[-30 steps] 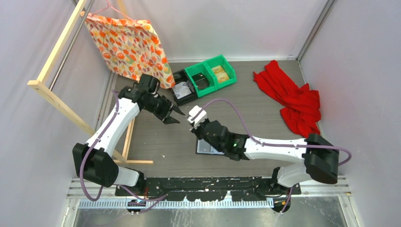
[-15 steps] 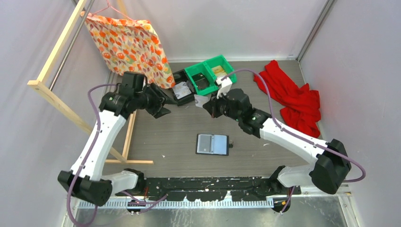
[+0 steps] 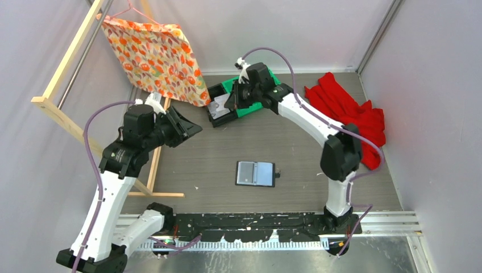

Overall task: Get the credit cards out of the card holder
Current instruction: Place the credit card in the storage box.

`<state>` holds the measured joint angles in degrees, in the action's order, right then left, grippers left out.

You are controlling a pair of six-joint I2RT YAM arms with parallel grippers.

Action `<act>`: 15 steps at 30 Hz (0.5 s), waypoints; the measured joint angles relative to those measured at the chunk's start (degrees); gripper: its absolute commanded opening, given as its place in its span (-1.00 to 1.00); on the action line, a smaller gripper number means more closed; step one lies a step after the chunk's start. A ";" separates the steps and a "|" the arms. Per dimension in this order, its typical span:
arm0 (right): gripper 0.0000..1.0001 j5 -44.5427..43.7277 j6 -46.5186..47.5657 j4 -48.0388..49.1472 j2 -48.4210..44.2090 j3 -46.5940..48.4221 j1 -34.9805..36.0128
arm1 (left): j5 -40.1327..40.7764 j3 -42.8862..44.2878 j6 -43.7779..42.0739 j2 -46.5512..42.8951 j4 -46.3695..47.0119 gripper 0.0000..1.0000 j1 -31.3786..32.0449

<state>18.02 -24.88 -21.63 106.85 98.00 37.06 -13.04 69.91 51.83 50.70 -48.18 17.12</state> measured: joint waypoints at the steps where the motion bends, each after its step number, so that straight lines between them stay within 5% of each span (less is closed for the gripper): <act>1: -0.98 0.61 -0.57 -1.11 2.69 2.51 -0.68 | -0.26 0.00 -1.16 -0.22 -0.04 -0.14 0.00; 15: -0.98 5.42 -0.09 -12.74 28.04 29.27 -4.98 | -1.57 0.02 -5.66 -3.13 -0.57 -0.14 0.00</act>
<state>23.44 -24.97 -34.37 134.89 127.26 32.08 -14.61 69.93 46.17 47.57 -48.75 17.12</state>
